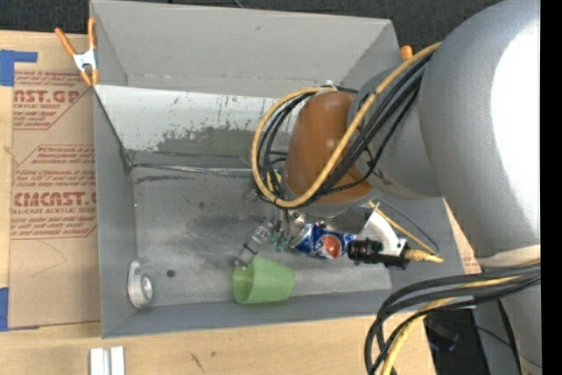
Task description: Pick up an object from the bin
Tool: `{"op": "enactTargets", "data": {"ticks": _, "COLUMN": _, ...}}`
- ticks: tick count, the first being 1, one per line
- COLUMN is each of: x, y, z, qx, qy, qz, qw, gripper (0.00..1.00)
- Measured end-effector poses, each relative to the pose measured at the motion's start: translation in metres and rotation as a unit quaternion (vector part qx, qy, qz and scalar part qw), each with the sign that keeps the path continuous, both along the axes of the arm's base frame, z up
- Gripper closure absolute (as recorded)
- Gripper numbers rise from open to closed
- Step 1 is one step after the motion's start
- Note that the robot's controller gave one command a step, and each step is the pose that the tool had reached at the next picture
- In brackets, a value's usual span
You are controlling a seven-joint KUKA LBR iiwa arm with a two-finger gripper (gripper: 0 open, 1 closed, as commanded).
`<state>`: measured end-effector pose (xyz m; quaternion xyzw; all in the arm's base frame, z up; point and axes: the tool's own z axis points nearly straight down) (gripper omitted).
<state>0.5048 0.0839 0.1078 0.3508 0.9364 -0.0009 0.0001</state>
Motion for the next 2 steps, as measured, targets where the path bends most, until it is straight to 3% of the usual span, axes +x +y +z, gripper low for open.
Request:
{"op": "enactTargets", "data": {"ticks": 1, "x": -0.0132, "y": -0.0351, "z": -0.0204, "qx": 0.001, "qy": -0.0015, "qz": 0.015, "qw": 0.9999, "gripper": 0.0}}
{"op": "enactTargets", "data": {"ticks": 2, "x": -0.0225, "y": -0.0357, "z": -0.0159, "qx": 0.001, "qy": -0.0007, "qz": 0.162, "qw": 0.9868, "gripper": 0.0}}
